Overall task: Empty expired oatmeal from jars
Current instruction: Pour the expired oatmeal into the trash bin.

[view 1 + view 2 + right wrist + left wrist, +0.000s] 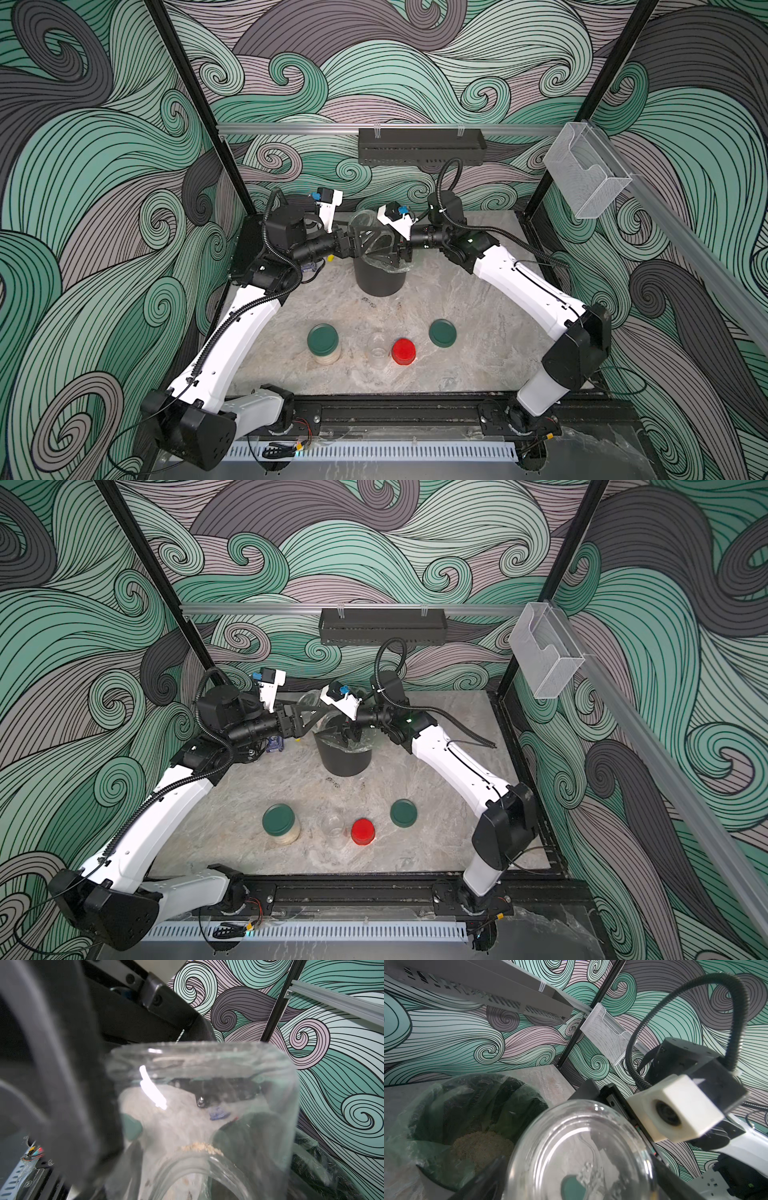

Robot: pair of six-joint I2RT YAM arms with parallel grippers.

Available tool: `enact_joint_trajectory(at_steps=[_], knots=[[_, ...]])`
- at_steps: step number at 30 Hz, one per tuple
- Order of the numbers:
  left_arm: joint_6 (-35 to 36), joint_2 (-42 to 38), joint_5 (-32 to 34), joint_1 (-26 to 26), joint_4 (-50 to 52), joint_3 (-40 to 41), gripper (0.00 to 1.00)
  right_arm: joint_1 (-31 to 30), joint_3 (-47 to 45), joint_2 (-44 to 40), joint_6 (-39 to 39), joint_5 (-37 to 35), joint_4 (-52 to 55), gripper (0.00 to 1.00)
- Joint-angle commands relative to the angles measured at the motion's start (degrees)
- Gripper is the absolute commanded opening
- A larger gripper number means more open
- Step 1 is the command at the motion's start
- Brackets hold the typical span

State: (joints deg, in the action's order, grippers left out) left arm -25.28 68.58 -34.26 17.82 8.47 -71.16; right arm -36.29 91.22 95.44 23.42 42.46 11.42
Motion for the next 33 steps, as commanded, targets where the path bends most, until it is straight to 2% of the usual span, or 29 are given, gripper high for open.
enact_joint_trajectory(at_steps=[1,12,14,16,17,19,22,25,33], knots=[[-3.3,0.7,3.3,0.1,-4.1,-1.9,0.97,-1.0,2.2,-0.9,-0.5,3.4,-3.5,0.00],[-3.6,3.1,5.0,0.6,1.0,-4.4,0.65,-1.1,2.2,-1.0,-0.9,3.3,-4.2,0.00],[-3.7,3.5,5.6,0.6,1.4,-4.6,0.56,-1.1,2.3,-0.9,-1.0,3.1,-4.3,0.00],[-3.5,3.9,6.2,0.6,1.9,-4.9,0.54,-1.1,2.4,-0.6,-0.5,2.6,-4.4,0.00],[-3.3,4.0,6.4,0.6,2.3,-5.1,0.57,-1.1,2.4,-0.5,-0.4,2.2,-4.4,0.00],[-2.8,4.3,6.8,0.6,3.3,-5.8,0.80,-1.0,2.6,-0.2,0.1,1.0,-4.3,0.00],[-2.2,5.0,8.3,0.6,4.3,-6.3,0.95,-0.7,3.2,0.5,-0.7,-1.1,-5.0,0.00],[-2.1,5.7,9.7,0.6,4.6,-6.5,0.99,0.1,3.7,1.1,-1.7,-1.0,-5.7,0.00],[-2.8,6.7,11.3,0.5,3.5,-6.3,0.99,1.8,3.5,1.7,-3.7,0.1,-7.8,0.00]])
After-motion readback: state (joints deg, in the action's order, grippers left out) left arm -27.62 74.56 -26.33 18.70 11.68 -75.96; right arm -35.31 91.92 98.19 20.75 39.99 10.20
